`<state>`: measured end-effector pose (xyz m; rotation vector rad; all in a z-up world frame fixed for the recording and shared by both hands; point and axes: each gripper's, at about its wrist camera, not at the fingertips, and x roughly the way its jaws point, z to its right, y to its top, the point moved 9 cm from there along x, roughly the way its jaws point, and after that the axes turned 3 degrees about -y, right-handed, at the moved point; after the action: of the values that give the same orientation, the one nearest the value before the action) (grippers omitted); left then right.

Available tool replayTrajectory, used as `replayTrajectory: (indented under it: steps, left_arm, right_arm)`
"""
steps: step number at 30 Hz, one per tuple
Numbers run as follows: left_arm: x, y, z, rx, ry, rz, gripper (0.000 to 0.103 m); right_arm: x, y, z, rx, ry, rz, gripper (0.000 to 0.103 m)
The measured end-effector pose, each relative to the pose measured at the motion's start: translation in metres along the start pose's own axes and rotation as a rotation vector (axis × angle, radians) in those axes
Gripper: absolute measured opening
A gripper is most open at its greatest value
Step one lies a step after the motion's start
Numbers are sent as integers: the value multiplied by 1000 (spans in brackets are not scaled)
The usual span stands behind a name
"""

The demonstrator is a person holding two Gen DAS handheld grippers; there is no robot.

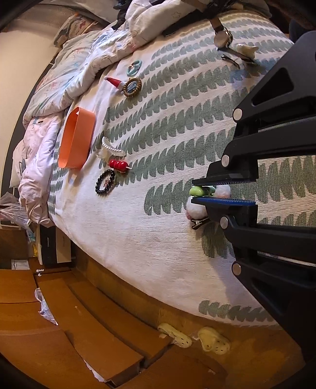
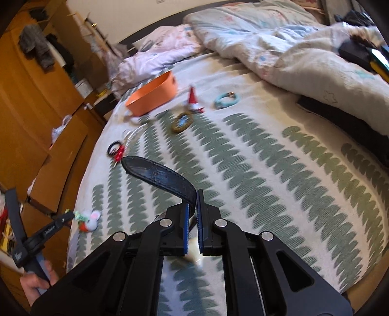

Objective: Organize jewelry
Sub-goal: 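Lower and open left tool releasing the green clip while right releases the black watch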

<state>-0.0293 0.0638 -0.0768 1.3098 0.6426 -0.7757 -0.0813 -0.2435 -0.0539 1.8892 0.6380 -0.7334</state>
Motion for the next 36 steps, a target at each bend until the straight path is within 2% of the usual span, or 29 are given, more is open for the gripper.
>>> replayTrajectory:
  steps: [3, 8, 12, 22, 25, 28, 30, 34, 36]
  left_arm:
    - [1, 5, -1, -14, -15, -1, 9]
    - [-5, 20, -9, -39, -36, 24, 9]
    - [-8, 33, -17, -55, -50, 40, 9]
    - [20, 48, -20, -24, -24, 8, 9]
    - [40, 38, -24, -43, -19, -49, 9]
    - [51, 28, -26, -55, -13, -89, 9]
    - [50, 26, -26, -45, 4, -84, 10]
    - [47, 26, -28, -49, 10, -77, 11]
    - [47, 27, -29, -57, 7, -78, 14]
  right_arm:
    - [-5, 13, 14, 46, 21, 12, 7]
    - [-21, 32, 19, 113, 129, 26, 7]
    - [-34, 48, 21, 116, 135, 62, 7]
    - [-39, 75, 48, 104, 37, 112, 7]
    - [-21, 69, 62, 131, 10, 53, 6]
    - [10, 52, 74, 194, 59, -48, 7]
    - [20, 43, 78, 225, 66, -79, 7]
    - [21, 43, 78, 219, 45, -77, 9]
    - [25, 43, 78, 219, 43, -88, 16]
